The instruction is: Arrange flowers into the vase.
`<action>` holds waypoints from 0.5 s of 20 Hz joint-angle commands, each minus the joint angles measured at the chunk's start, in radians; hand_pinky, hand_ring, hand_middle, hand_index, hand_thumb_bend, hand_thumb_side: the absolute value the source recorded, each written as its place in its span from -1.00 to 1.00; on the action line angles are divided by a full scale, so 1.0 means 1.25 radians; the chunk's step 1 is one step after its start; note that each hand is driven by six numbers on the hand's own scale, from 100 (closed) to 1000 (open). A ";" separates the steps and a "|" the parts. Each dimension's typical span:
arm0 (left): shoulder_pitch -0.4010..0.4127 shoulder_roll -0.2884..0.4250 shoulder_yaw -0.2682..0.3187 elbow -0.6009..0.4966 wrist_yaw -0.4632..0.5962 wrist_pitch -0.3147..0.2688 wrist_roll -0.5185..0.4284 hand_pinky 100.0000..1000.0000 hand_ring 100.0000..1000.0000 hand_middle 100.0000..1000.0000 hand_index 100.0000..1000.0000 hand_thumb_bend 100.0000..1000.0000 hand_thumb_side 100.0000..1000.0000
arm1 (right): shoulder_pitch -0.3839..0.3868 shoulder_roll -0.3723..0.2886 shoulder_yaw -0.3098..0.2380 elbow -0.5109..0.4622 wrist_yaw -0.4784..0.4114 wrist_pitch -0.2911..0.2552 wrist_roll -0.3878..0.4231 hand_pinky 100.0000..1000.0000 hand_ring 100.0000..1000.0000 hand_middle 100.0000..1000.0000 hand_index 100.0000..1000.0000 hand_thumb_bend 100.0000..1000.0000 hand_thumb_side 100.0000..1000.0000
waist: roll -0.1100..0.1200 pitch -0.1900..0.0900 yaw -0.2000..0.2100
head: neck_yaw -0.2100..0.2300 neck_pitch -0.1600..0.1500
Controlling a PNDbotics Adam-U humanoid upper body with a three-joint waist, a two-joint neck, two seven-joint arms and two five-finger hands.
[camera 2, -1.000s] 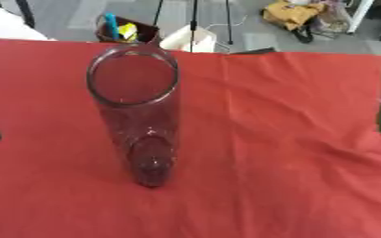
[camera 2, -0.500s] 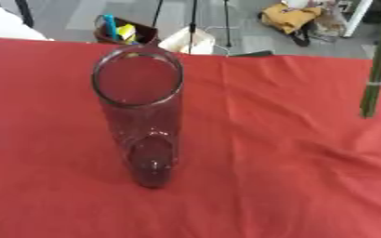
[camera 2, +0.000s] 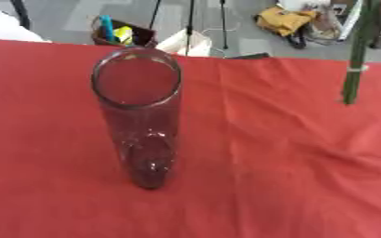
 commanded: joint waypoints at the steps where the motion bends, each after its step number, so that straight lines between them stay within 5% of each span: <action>1: -0.007 0.017 -0.010 -0.013 0.006 -0.001 -0.005 -0.10 -0.20 0.24 0.45 -1.00 0.88 | -0.026 -0.010 0.003 0.004 -0.016 0.001 0.014 -1.00 -0.59 -1.00 -1.00 -1.00 0.04 | -0.004 -0.019 0.011 | -0.010 -0.006; 3: -0.008 0.017 -0.011 -0.013 0.006 0.000 -0.008 -0.09 -0.20 0.24 0.46 -1.00 0.88 | -0.036 -0.006 0.008 0.010 -0.025 0.000 0.023 -1.00 -0.60 -1.00 -1.00 -1.00 -0.14 | -0.008 -0.018 0.021 | -0.015 -0.007; 4: -0.009 0.018 -0.012 -0.013 0.006 0.000 -0.009 -0.10 -0.20 0.24 0.46 -1.00 0.88 | -0.041 -0.004 0.010 0.012 -0.028 -0.002 0.027 -1.00 -0.60 -1.00 -1.00 -1.00 0.04 | -0.010 -0.017 0.025 | -0.017 -0.007; 10: -0.013 0.019 -0.013 -0.013 0.007 -0.001 -0.012 -0.10 -0.20 0.24 0.46 -1.00 0.88 | -0.061 0.005 0.016 0.017 -0.049 -0.005 0.033 -1.00 -0.61 -1.00 -1.00 -1.00 0.03 | -0.019 -0.014 0.044 | -0.028 -0.007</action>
